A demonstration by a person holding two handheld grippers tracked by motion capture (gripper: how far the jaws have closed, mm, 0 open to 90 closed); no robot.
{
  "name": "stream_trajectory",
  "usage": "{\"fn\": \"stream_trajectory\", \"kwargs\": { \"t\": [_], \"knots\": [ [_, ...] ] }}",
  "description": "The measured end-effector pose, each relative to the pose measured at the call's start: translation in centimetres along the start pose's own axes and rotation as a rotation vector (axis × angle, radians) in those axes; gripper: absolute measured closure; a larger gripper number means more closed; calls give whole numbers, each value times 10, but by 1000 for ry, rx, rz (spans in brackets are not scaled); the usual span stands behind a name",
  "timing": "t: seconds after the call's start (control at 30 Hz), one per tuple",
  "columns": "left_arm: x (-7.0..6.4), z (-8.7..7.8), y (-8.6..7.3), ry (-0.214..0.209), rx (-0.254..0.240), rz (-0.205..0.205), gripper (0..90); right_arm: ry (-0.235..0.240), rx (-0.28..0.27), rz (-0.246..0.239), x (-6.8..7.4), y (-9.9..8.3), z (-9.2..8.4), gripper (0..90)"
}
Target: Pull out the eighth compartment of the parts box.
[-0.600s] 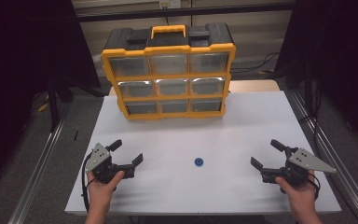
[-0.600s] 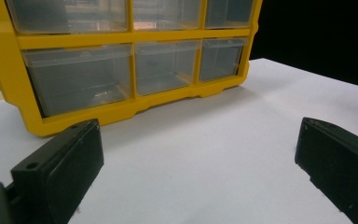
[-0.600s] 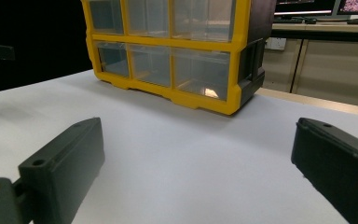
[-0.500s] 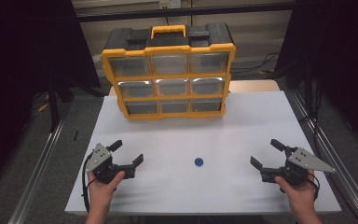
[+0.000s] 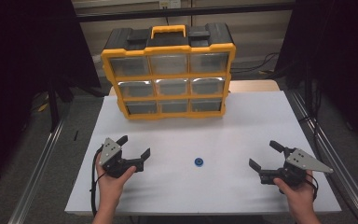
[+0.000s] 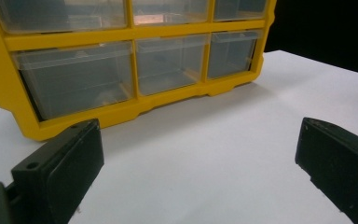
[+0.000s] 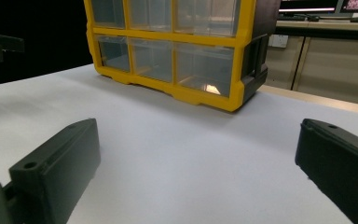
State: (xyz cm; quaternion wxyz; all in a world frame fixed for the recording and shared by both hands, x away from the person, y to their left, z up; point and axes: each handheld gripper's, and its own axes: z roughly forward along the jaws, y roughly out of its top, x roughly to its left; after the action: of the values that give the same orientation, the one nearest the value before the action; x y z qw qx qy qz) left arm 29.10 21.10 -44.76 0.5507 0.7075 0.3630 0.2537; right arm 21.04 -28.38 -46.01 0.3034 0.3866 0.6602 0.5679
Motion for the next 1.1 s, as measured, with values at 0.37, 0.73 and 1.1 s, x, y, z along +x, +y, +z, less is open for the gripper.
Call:
{"fn": "stream_trajectory", "kwargs": {
  "t": [0.37, 0.73, 1.1],
  "knots": [
    [-14, 31, 11, 16, -10, -45, 11, -2, 6, 4, 0, -1, -3, 0],
    [-20, 47, 25, 49, -5, -22, 12, -14, 8, 9, -1, -2, -4, 0],
    [-26, 70, 36, 62, -8, -22, 21, -20, 6, 16, -2, -3, -4, 0]
  ]
}}
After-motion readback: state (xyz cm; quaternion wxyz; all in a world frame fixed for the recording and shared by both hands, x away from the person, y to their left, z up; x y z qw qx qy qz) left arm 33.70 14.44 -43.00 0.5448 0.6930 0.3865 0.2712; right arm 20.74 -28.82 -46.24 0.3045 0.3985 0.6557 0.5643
